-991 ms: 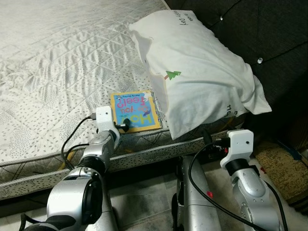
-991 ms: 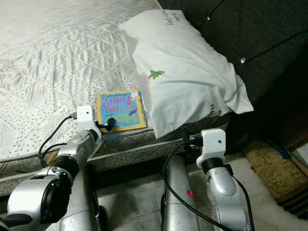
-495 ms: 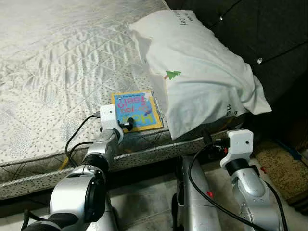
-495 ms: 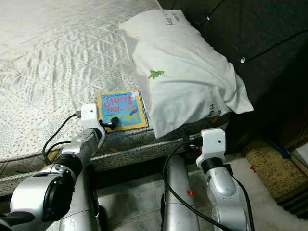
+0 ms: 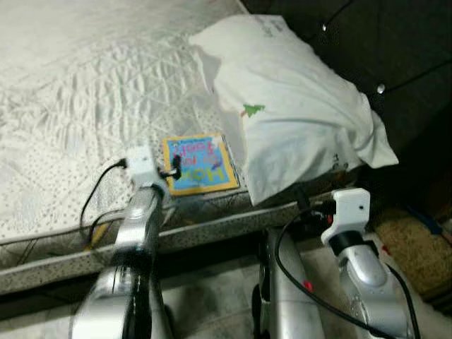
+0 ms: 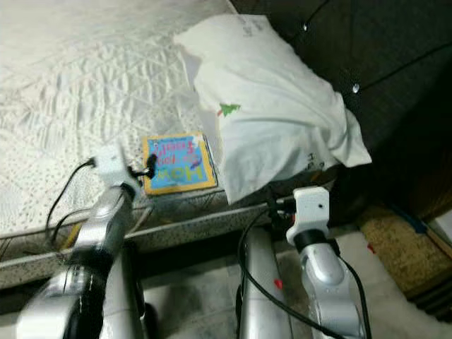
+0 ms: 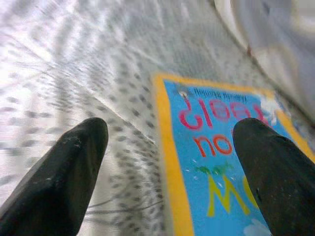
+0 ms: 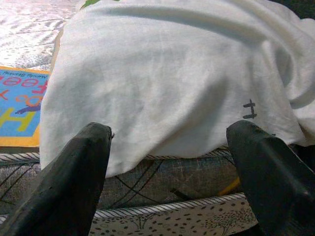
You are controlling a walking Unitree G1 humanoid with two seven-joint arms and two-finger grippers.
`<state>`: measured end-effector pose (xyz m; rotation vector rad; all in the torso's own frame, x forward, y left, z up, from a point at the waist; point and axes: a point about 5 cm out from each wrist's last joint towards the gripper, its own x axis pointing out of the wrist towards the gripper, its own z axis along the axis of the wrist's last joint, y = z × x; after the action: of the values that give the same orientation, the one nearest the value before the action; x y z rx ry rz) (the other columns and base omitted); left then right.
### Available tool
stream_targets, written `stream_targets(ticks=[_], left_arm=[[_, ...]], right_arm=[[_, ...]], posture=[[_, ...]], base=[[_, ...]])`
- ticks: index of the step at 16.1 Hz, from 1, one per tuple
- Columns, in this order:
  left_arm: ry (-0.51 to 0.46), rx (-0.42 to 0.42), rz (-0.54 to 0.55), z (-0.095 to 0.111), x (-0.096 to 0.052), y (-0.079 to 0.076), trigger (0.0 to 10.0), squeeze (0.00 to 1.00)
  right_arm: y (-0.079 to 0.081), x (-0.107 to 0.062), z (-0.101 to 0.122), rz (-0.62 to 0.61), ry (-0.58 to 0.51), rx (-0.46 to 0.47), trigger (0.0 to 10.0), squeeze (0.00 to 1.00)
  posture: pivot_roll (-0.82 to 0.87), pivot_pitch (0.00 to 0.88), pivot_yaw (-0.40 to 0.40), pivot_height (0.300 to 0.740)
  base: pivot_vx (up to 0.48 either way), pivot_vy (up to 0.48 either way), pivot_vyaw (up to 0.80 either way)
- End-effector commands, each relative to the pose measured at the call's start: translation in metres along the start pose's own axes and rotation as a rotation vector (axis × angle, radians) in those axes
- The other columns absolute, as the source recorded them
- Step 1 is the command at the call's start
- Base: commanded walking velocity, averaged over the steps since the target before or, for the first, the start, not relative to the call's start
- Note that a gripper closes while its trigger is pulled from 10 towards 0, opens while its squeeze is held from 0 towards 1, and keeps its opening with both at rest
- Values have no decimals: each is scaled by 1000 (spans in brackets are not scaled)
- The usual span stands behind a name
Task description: Clean up the room
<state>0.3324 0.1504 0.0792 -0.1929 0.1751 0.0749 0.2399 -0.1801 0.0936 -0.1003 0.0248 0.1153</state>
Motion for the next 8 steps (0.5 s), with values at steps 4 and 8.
stream_targets(ticks=[4, 8], left_arm=[[-201, 163, -37, 12, -44, 8, 10000, 0], [-205, 253, -65, 11, -80, 11, 10000, 0]], right_arm=[[2, -2, -3, -28, 15, 70, 10000, 0], [7, 10, 1, -64, 11, 130, 10000, 0]], posture=[[-29, 51, -11, 490], [7, 56, -6, 490]], base=[[0, 0, 0], [0, 0, 0]])
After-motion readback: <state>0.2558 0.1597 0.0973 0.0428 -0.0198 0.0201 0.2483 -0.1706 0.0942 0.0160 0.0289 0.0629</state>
